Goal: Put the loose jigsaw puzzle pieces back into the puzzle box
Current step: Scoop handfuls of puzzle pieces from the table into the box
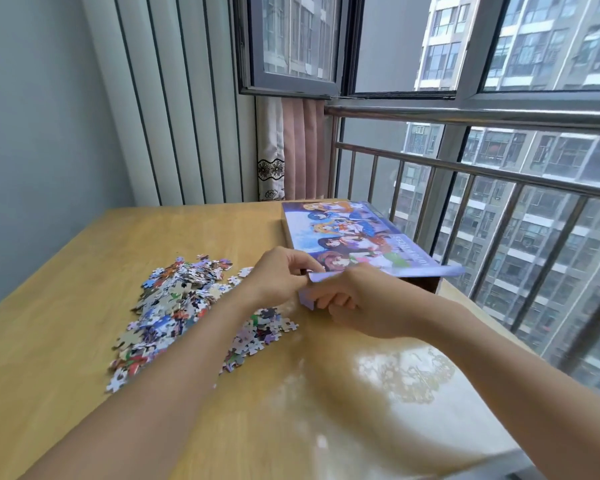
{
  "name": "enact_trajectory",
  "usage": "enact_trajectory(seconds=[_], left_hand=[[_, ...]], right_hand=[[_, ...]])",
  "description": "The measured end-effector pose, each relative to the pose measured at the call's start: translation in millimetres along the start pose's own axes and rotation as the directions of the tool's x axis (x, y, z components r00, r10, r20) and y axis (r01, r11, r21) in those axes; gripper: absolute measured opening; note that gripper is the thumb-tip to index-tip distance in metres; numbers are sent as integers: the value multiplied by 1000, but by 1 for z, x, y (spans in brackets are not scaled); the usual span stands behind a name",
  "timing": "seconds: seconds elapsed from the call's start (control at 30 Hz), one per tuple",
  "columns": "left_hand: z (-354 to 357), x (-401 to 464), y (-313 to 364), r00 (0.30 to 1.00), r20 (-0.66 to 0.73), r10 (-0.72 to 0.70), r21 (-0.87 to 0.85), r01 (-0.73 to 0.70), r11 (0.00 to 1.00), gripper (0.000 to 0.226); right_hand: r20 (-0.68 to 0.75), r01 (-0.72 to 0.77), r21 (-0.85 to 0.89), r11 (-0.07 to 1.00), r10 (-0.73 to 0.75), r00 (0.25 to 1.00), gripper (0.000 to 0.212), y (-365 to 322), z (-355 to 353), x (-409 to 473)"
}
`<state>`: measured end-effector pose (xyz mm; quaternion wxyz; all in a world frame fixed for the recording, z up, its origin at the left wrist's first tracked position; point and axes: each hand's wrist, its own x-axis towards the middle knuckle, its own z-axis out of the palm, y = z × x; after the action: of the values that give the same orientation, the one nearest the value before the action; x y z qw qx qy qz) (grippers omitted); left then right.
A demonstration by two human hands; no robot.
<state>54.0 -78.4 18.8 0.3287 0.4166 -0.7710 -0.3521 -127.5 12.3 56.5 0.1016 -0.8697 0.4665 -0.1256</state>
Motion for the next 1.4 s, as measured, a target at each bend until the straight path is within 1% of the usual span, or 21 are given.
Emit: enact_trajectory(seconds=[0.07,0.1,0.13,0.2,0.27,0.4,0.47,0.53,0.6,0.7,0.77,0.83,0.9,0.93,1.0,1.07,1.1,1.2,1.27,1.33,1.4], left_hand=[[-19,-10,2,993,122,4,47,-10,999,29],[-31,-15,2,993,120,1,70,-10,997,33],[-44,-20,2,998,60,-6,104,0,995,36],[-70,-33,-3,985,-173,-22,209,58,976,31],[-89,-46,-13,929,-367,-47,290,162,943,23],[-110,-74,-50,860,-476,-184,400,398,826,57],[-118,-85,-70,844,-459,-277,437,486,756,73],[-127,-91,-82,822,-416,-389,416,553,722,80],[-129,-92,-86,809,-369,-457,338,575,745,79],[-125,-92,-90,825,-321,-464,219,542,811,69],[-121,-92,-93,853,-308,-422,226,496,838,58],[-123,-93,-97,858,-325,-397,198,472,859,49],[-128,-92,-100,847,-366,-385,92,445,891,41],[-131,-92,-102,835,-400,-378,25,422,906,38],[-135,-92,-107,790,-496,-360,-54,386,921,35],[-140,-93,-114,732,-597,-327,-26,390,920,34],[-142,-94,-117,710,-630,-315,-5,402,916,33],[-145,-95,-122,690,-651,-317,35,444,895,34],[-145,-96,-121,710,-617,-340,55,470,881,38],[-143,-95,-123,748,-557,-360,109,496,861,44],[-143,-93,-125,774,-488,-403,132,522,843,49]], right_hand=[[-44,37,108,993,-33,999,29,-17,-6,2],[-76,53,160,986,-41,996,31,-24,-6,5],[-102,58,203,977,-38,994,33,-31,-4,11],[-91,8,207,978,11,996,41,-46,12,31],[-10,-144,91,985,146,989,63,-56,39,57],[129,-519,139,844,504,854,108,-58,93,111],[123,-531,189,826,516,848,108,-63,107,125],[48,-434,350,830,447,893,88,-68,110,136],[-76,-336,471,816,417,906,69,-69,103,148],[-269,-333,382,862,449,852,68,-52,97,179],[-225,-474,281,834,538,813,73,-37,99,198],[-65,-593,279,755,631,773,85,-32,104,212],[32,-556,350,754,584,811,80,-35,106,223],[17,-490,404,772,530,848,69,-38,108,231],[-110,-373,423,826,455,883,36,-46,108,245],[-218,-313,363,878,407,887,25,-53,104,260],[-188,-286,367,885,372,909,26,-54,103,267],[97,-256,373,892,237,967,78,-58,107,284],[227,-239,352,905,165,960,95,-60,115,289],[267,-166,279,946,90,960,93,-62,122,293],[297,-63,189,980,4,955,75,-69,119,290]])
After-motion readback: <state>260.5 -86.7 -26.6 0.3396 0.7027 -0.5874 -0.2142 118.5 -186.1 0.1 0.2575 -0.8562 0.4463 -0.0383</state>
